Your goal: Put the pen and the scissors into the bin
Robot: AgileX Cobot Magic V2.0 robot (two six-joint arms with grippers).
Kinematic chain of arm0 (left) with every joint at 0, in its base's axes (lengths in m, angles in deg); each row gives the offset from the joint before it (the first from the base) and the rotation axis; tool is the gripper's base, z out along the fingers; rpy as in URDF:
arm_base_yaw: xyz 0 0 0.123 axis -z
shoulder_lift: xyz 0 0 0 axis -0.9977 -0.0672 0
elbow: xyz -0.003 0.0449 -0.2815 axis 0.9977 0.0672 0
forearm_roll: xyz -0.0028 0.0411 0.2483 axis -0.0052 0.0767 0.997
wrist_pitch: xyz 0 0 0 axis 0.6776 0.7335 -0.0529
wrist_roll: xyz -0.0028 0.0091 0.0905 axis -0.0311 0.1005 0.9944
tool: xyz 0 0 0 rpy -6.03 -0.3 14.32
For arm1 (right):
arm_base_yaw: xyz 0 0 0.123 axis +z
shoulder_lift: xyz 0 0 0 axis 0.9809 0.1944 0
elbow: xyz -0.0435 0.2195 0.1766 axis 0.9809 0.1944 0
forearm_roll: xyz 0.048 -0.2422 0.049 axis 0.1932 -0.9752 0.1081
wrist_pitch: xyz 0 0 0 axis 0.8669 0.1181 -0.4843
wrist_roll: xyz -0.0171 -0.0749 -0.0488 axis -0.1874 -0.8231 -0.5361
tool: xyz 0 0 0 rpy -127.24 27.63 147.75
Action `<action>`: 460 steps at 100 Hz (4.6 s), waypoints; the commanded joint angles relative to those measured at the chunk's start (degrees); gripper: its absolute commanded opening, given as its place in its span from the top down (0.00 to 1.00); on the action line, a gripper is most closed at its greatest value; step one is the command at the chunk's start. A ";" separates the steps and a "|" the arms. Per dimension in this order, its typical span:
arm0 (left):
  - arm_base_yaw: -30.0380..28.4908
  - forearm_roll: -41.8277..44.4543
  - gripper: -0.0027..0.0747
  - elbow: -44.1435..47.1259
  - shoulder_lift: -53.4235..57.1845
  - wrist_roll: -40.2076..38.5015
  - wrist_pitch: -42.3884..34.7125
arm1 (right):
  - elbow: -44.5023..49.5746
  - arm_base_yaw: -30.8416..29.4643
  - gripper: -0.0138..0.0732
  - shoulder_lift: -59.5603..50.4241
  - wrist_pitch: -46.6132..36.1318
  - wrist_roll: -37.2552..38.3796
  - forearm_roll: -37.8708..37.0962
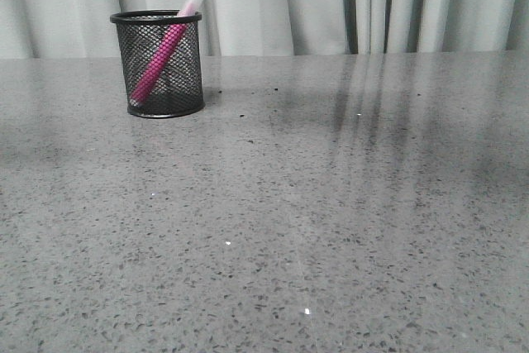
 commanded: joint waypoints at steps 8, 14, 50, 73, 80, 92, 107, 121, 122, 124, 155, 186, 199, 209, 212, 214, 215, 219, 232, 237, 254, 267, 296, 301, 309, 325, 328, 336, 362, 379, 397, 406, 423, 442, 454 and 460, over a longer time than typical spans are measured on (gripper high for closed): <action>-0.11 -3.23 0.99 -1.52 0.49 -0.46 -0.65 | -3.85 1.59 0.93 3.97 -16.92 -0.12 0.18; -0.11 -3.23 0.99 -1.52 0.49 -0.46 -0.65 | -5.16 2.01 0.93 5.81 -17.88 -0.12 0.18; -0.11 -3.23 0.99 -1.52 0.41 -0.46 -0.65 | -7.06 3.38 0.93 11.90 -19.76 -0.12 0.18; -0.11 -3.23 0.99 -1.52 0.41 -0.46 -0.65 | -7.06 3.53 0.93 13.77 -20.22 -0.12 0.18; -0.11 -3.23 0.99 -1.52 0.41 -0.46 -0.65 | -6.93 3.53 0.93 14.05 -19.54 -0.12 0.18; -0.11 -3.23 0.99 -1.52 0.41 -0.46 -0.65 | -5.47 3.53 0.93 14.08 -19.99 -0.12 0.18; -0.11 -3.23 0.99 -1.52 0.41 -0.46 -0.65 | -2.70 3.53 0.93 14.43 -20.59 -0.12 0.18; -0.11 -3.23 0.99 -1.52 0.41 -0.46 -0.65 | -1.10 3.53 0.93 14.77 -21.13 -0.12 0.18; -0.11 -3.23 0.99 -1.52 0.41 -0.46 -0.65 | -1.10 3.53 0.93 14.77 -21.18 -0.12 0.18; -0.11 -3.23 0.99 -1.52 0.41 -0.46 -0.65 | -1.10 3.53 0.93 14.77 -21.18 -0.12 0.18; -0.11 -3.23 0.99 -1.52 0.41 -0.46 0.51 | -1.10 3.68 0.93 16.66 -21.14 -0.12 0.18; -0.11 -3.23 0.99 -1.52 0.41 -0.46 0.50 | -1.10 3.85 0.79 16.66 -20.80 -0.12 0.18; -0.11 -3.23 0.99 -1.52 0.41 -0.46 0.50 | -1.10 3.85 0.54 16.66 -21.04 -0.12 0.18; -0.11 -3.23 0.99 -1.52 0.41 -0.46 0.50 | -1.10 3.85 0.43 16.16 -21.03 -0.12 0.18; -0.11 -3.23 0.99 -1.52 0.41 -0.46 0.50 | -1.10 3.85 0.44 15.86 -20.93 -0.12 0.18; -0.11 -3.23 0.99 -1.52 0.41 -0.46 0.50 | -1.10 3.85 0.44 15.58 -20.93 -0.12 0.18; -0.11 -3.23 0.99 -1.52 0.41 -0.46 0.50 | -1.10 3.85 0.44 15.55 -20.93 -0.12 0.18; -0.11 -3.23 0.99 -1.52 0.41 -0.46 0.50 | -1.10 3.85 0.44 14.74 -20.93 -0.12 0.18; -0.11 -3.23 0.99 -1.52 0.41 -0.46 0.50 | -1.10 3.85 0.44 11.38 -19.18 -0.12 0.18; -0.11 -3.13 0.99 -1.52 0.41 -0.35 0.36 | -1.10 3.71 0.44 9.33 -17.82 -0.12 0.18; -0.11 -2.82 0.99 -1.52 0.41 0.18 0.38 | -1.10 1.86 0.60 1.57 -12.35 -0.12 0.18; -0.11 -2.82 0.99 -1.52 0.78 2.93 0.28 | -1.10 -1.49 0.89 -4.96 -5.32 -0.54 -1.14; -0.11 -2.84 0.99 1.06 7.57 7.65 -10.13 | 13.33 -12.87 0.92 -23.94 -3.41 -1.15 -3.81; -0.11 -2.74 0.99 2.90 9.42 8.15 -12.72 | 18.14 -14.74 0.92 -27.61 -5.38 -1.15 -4.11; -0.11 -2.85 0.99 6.88 12.58 11.32 -16.30 | 26.05 -17.42 0.92 -33.46 -10.31 -1.15 -4.11; 0.35 -4.09 0.99 15.43 20.03 15.34 -19.73 | 40.40 -21.58 0.92 -44.72 -12.83 -1.15 -4.11; 0.60 -4.78 0.99 17.01 21.33 15.51 -20.39 | 42.68 -21.97 0.92 -46.70 -12.66 -1.15 -4.11; 1.49 -8.68 0.99 21.26 25.41 20.08 -20.50 | 49.48 -22.97 0.92 -52.61 -12.66 -1.15 -4.11; 4.27 -14.70 0.99 33.13 38.30 23.95 -23.15 | 65.98 -23.49 0.92 -70.81 -12.77 -1.15 -3.97; 4.27 -18.08 0.99 37.07 44.58 23.95 -23.56 | 70.13 -23.49 0.92 -77.92 -12.55 -1.15 -3.86; 4.27 -19.48 0.99 38.40 46.14 23.95 -23.56 | 70.85 -23.49 0.92 -79.81 -11.98 -1.15 -3.86; 4.27 -20.19 0.99 38.40 46.14 23.95 -23.56 | 70.85 -23.49 0.92 -79.81 -11.98 -1.15 -3.86; 4.27 -21.40 0.99 38.40 46.14 23.95 -23.06 | 70.85 -23.49 0.92 -79.81 -11.98 -1.15 -3.86; 4.27 -21.40 0.99 38.40 46.14 23.95 -23.06 | 70.85 -23.49 0.92 -79.81 -11.98 -1.15 -3.86; 4.27 -21.40 0.99 38.40 46.14 23.95 -23.06 | 70.85 -23.49 0.92 -79.81 -11.98 -1.15 -3.86; 4.27 -21.40 0.99 38.40 46.14 23.95 -23.06 | 70.85 -23.49 0.92 -79.81 -11.98 -1.15 -3.86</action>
